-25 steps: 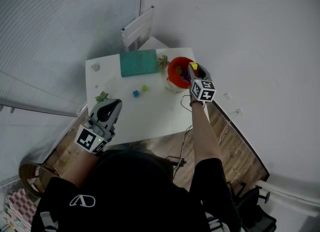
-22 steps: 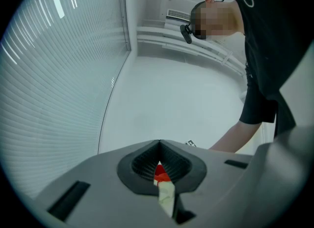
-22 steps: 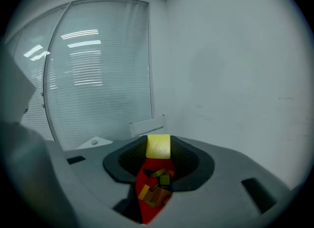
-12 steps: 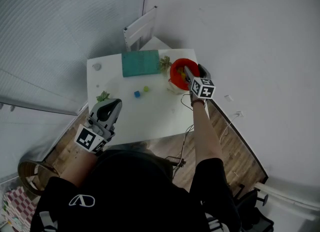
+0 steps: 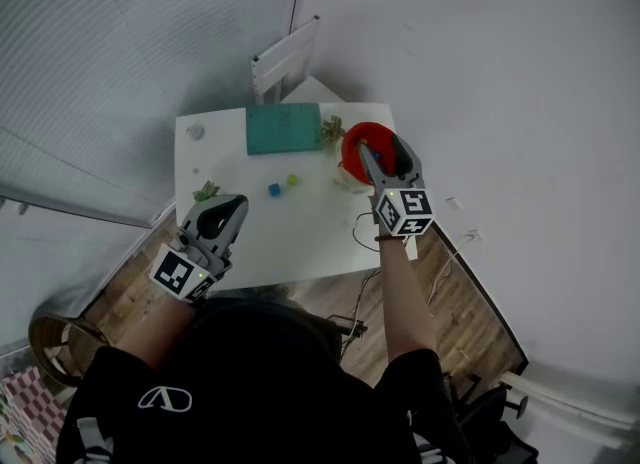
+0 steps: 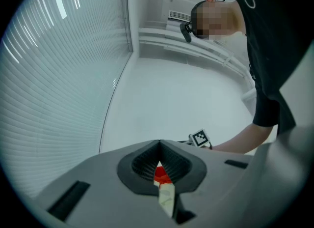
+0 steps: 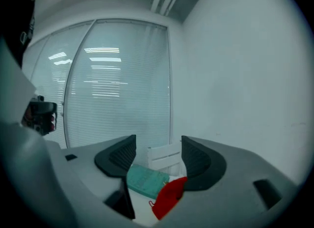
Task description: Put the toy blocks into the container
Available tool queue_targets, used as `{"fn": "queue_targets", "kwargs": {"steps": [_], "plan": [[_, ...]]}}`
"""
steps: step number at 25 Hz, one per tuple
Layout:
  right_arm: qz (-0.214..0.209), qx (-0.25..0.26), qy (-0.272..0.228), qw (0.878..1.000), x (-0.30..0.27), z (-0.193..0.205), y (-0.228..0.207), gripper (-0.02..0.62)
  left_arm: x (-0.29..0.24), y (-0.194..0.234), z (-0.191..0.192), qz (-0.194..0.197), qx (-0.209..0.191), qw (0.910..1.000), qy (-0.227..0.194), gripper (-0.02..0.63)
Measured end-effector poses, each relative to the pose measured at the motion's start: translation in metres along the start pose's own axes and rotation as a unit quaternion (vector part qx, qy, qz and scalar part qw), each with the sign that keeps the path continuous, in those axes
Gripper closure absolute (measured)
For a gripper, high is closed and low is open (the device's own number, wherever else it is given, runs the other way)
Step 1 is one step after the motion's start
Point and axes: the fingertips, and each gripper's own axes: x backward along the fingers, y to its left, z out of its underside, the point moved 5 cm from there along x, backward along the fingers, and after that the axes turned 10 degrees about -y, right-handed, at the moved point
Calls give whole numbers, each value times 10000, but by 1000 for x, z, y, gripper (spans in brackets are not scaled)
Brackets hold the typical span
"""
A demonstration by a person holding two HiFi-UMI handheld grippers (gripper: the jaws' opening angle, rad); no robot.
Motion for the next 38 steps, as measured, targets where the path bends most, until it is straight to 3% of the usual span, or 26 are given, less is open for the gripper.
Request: {"fn": "queue_targets", "kwargs": {"steps": [11, 17, 27, 35, 38], "plan": [[-958, 31, -1023, 9901, 49, -64, 146, 316, 2, 0, -9, 71, 18, 9998, -173, 601], [-1300, 47, -997, 9865, 65, -62, 193, 330, 8, 1, -5, 59, 8, 9999, -102, 601], [-1303, 85, -859, 9877, 48, -54, 185, 336, 13, 2, -10, 34, 60, 9998, -165, 601], [-1317, -80, -396, 9905, -2, -3, 172, 334, 23, 3, -9, -62, 72, 9999, -111, 601], [-1396, -129, -12, 9901, -20, 24, 175, 336, 30, 6, -8, -163, 69, 9998, -80, 601]]}}
